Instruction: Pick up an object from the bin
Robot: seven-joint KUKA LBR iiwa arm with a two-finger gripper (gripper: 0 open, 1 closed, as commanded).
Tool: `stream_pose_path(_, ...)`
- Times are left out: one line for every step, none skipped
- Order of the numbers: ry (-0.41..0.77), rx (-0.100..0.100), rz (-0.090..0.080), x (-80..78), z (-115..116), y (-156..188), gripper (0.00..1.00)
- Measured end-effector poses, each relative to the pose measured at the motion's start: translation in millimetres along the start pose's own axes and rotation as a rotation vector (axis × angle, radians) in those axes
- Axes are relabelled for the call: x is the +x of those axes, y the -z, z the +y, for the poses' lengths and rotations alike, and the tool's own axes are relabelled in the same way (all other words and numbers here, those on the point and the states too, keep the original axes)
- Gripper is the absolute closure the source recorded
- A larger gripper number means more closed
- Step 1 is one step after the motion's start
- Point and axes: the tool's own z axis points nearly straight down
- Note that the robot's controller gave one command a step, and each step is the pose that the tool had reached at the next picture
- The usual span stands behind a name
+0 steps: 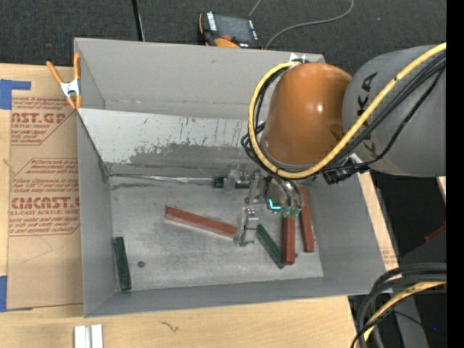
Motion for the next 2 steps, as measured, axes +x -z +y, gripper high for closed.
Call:
stream_pose_path(0.043, -0.001, -0.001, -15.4, 48, -143, 0.00)
stream_pose_path(0.021, -0.002, -0.011, -21.9, 53, -106, 0.00)
